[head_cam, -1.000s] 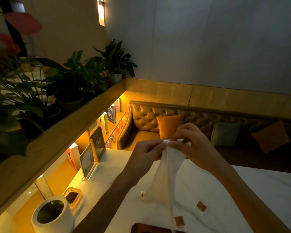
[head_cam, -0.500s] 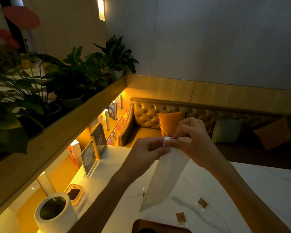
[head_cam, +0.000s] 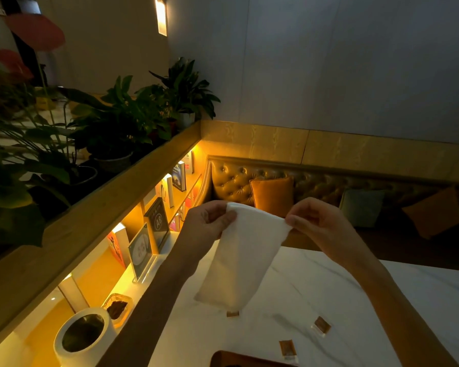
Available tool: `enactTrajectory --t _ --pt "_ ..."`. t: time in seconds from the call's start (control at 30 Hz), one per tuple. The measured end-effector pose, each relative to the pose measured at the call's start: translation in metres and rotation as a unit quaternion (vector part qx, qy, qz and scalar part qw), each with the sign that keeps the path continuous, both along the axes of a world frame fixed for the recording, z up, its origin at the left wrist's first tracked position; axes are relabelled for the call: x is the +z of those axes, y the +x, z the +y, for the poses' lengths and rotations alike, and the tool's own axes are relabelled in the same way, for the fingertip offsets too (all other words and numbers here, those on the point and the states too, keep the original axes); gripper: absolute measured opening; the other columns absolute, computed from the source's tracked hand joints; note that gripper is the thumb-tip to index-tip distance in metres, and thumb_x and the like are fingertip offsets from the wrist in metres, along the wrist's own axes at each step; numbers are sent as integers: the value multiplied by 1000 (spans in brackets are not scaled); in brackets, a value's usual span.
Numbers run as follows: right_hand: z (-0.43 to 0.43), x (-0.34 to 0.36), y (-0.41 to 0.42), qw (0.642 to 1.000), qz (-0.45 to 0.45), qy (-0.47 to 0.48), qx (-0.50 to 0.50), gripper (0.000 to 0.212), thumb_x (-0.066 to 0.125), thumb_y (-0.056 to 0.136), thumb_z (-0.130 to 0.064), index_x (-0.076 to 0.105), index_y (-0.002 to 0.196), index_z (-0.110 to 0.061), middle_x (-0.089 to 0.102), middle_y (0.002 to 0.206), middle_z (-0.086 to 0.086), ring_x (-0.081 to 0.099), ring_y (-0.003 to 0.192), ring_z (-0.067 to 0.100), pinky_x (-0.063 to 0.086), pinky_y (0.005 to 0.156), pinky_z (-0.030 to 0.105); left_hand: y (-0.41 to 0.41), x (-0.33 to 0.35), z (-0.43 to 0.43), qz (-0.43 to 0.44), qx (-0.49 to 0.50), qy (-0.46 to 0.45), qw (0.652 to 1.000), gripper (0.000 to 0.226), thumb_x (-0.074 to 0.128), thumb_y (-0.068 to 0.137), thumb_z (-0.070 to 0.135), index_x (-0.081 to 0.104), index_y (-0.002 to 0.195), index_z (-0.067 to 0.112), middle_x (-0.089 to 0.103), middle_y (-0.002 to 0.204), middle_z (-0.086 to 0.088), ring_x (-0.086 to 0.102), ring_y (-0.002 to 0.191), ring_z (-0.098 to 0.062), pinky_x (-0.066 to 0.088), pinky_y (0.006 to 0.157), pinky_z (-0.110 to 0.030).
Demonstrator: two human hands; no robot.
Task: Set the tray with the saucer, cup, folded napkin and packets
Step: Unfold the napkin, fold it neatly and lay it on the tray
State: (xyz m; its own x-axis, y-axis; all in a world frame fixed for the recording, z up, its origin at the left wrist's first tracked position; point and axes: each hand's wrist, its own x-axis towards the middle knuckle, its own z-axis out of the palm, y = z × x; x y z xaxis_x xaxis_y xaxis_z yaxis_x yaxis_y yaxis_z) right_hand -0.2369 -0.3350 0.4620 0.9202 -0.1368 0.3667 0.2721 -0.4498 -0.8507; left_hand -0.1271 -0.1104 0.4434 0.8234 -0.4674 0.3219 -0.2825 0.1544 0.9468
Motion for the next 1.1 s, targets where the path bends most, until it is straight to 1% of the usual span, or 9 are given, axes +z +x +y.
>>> enactTrajectory --t 0.13,0.23,0.33,0.47,0.53,0.7,0.87,0.97,1.1 --pt "-4 -1 6 999 -27 -17 -33 30 63 81 -33 61 108 -20 68 101 -1 69 95 16 59 77 25 7 2 -1 3 33 -24 999 20 63 91 15 69 94 33 74 93 13 71 95 -9 60 79 -29" --pt "-3 -4 16 996 39 -84 -12 62 61 79 -52 42 136 -35 53 132 -18 54 118 -1 51 90 19 9 4 -3 -26 22 -4 999 20 62 92 16 68 94 35 73 88 21 70 90 0 60 73 -21" --pt "2 -7 29 995 81 -53 12 77 63 76 -54 31 143 -37 43 139 -20 47 124 -2 46 97 24 8 5 -4 -49 13 9 999 22 61 92 16 66 93 38 72 85 26 68 87 7 57 68 -13" --pt "5 -10 35 998 45 8 36 33 66 80 -33 64 114 -29 69 107 -9 66 104 9 57 77 20 10 5 -1 -55 24 29 998 23 61 93 18 66 92 40 72 85 26 67 87 9 57 67 -13" --pt "7 -10 34 1000 18 0 22 18 66 82 -27 68 100 -31 70 95 -7 68 94 7 56 68 15 12 4 1 -54 35 37 997 23 60 93 18 66 92 41 71 89 21 67 87 9 57 70 -16" --pt "10 2 31 965 -109 -211 -111 18 65 85 -24 62 100 -35 64 93 -17 61 88 -10 50 71 5 14 5 -1 -45 46 63 996 17 60 93 17 66 97 32 68 98 14 66 96 -5 58 83 -26" --pt "26 28 37 956 -60 -271 -91 42 57 86 -42 57 126 -28 60 127 -3 51 113 8 51 91 29 4 5 -19 -57 55 62 995 18 62 92 19 68 110 20 71 104 3 68 101 -11 58 86 -31" --pt "45 39 51 952 -40 -302 -43 30 60 87 -38 64 115 -29 64 116 -7 54 102 3 51 85 25 -1 5 -28 -58 54 59 995 26 62 91 27 68 113 14 72 109 -6 68 102 -17 58 89 -39" --pt "50 43 63 949 -31 -312 -36 19 63 87 -32 68 104 -26 67 99 -6 60 89 5 56 81 30 -5 1 -30 -58 70 45 995 12 63 91 24 64 103 28 72 103 1 69 99 -12 58 85 -31"
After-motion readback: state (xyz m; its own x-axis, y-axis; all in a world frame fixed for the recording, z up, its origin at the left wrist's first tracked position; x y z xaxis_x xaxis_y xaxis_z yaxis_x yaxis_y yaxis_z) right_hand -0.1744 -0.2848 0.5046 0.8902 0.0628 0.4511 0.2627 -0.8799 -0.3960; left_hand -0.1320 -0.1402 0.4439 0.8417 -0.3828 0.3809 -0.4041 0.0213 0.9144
